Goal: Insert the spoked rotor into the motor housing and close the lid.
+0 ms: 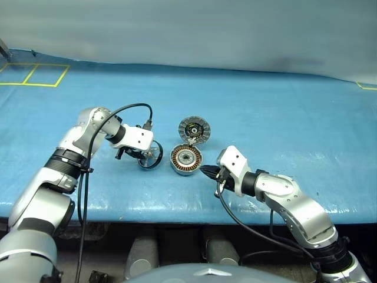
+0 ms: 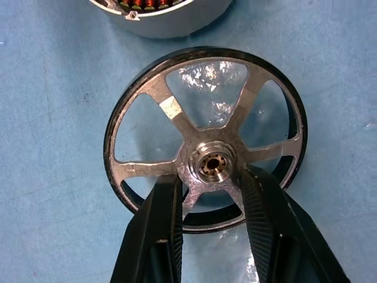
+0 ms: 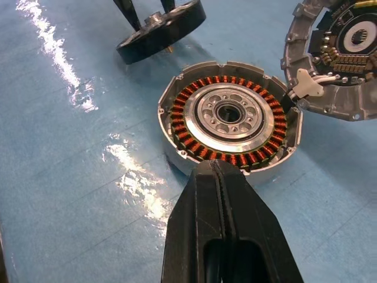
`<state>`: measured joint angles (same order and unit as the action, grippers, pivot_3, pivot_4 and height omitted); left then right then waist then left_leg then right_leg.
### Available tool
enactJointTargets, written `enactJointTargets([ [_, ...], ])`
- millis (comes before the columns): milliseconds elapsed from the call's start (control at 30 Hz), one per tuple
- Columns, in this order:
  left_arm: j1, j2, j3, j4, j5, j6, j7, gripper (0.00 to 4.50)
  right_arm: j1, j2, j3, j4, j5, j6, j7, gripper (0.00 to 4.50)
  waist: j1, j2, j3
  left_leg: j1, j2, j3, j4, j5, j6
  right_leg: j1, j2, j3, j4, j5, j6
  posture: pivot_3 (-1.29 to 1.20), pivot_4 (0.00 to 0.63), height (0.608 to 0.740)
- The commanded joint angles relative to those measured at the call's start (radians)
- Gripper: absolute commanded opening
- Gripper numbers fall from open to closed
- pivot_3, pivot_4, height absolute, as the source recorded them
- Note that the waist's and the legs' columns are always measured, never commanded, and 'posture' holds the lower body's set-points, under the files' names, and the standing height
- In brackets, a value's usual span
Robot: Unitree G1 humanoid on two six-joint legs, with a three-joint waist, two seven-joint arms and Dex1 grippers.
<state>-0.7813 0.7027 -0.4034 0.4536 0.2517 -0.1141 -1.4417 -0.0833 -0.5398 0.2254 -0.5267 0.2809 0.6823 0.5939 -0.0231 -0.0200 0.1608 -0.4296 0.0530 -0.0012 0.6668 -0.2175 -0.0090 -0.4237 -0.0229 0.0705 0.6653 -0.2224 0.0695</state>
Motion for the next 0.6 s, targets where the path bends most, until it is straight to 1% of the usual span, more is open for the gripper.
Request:
enactJointTargets([
  [33, 0.043, -0.005, 0.098, -0.038, -0.151, -0.006, -0.012, 1.13, 0.019, 0.027, -0.036, 0.033, -0.014, -0.112, -0.009, 0.0, 0.0, 0.0, 0.0, 0.0, 0.0, 0.0, 0.0, 0.0, 0.0, 0.0, 0.0, 0.0, 0.0, 0.0, 0.0, 0.0, 0.15, 0.74],
  [167, 0.083, -0.028, 0.174, -0.08, -0.297, 0.082, -0.027, 1.13, 0.049, 0.066, -0.034, 0.1, -0.034, -0.241, -0.007, 0.0, 0.002, 0.0, 0.0, 0.0, 0.0, 0.0, 0.0, 0.0, 0.0, 0.0, 0.0, 0.0, 0.0, 0.0, 0.0, 0.0, 0.15, 0.74],
  [267, 0.089, -0.037, 0.201, -0.097, -0.355, 0.14, -0.024, 1.13, 0.079, 0.126, -0.05, 0.174, -0.012, -0.368, 0.014, 0.0, 0.001, 0.0, 0.0, 0.0, 0.0, 0.0, 0.0, 0.0, 0.0, 0.0, 0.0, 0.0, 0.0, 0.0, 0.0, 0.0, 0.15, 0.74],
  [467, 0.084, -0.063, 0.198, -0.111, -0.408, 0.214, -0.024, 1.13, 0.135, 0.211, -0.093, 0.308, 0.07, -0.559, 0.12, 0.0, 0.001, 0.0, 0.0, 0.001, 0.0, 0.0, 0.0, 0.0, 0.0, 0.001, 0.0, 0.0, 0.0, 0.0, 0.0, 0.0, 0.15, 0.74],
  [600, 0.071, -0.102, 0.18, -0.086, -0.412, 0.227, -0.025, 1.13, 0.169, 0.226, -0.101, 0.369, 0.108, -0.605, 0.192, 0.0, 0.0, 0.0, 0.0, 0.002, 0.0, 0.0, 0.0, 0.0, 0.0, 0.002, 0.0, 0.0, 0.0, 0.0, 0.0, 0.0, 0.15, 0.74],
])
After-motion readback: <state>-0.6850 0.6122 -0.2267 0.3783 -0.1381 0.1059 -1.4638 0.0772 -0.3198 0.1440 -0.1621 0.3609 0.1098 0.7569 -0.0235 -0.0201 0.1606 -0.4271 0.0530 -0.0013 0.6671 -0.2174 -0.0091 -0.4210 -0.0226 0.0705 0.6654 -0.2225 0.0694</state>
